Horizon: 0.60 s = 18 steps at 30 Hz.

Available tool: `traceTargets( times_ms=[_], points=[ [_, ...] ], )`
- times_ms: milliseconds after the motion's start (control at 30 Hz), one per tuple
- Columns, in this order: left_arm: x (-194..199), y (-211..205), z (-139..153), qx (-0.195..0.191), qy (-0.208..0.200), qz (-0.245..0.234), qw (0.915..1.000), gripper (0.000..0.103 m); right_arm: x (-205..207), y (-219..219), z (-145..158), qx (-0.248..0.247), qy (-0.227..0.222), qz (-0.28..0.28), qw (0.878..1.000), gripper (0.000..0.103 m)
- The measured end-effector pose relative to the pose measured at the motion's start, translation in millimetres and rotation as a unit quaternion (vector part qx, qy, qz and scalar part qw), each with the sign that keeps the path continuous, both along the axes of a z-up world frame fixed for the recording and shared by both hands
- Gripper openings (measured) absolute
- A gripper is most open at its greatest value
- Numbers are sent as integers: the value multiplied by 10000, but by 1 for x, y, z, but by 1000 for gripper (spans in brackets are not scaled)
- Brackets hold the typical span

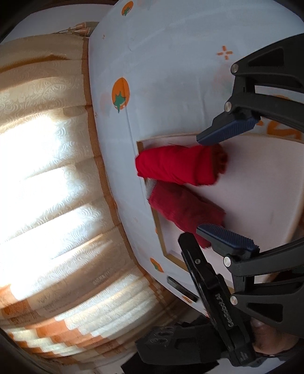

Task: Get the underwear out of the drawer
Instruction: 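Lower both red garments into the tray and open both grippers, then lower both tools from the tray down into the open drawer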

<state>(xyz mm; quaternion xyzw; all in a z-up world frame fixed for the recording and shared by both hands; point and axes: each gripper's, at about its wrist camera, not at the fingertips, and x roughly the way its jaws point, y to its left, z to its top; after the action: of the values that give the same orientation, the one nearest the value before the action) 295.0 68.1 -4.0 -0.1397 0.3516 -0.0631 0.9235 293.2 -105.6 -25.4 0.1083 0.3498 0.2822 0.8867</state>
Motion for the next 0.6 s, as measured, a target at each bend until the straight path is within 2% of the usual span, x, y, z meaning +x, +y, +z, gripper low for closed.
traceTargets(
  times_ms=[233, 600],
  points=[
    [-34, -2, 0, 140, -44, -270, 9995, 54, -52, -6, 5, -99, -145, 403, 9990, 72],
    [-109, -6, 4, 256, -298, -701, 9968, 56, -136, -24, 8, -123, -408, 852, 9955, 74]
  ],
)
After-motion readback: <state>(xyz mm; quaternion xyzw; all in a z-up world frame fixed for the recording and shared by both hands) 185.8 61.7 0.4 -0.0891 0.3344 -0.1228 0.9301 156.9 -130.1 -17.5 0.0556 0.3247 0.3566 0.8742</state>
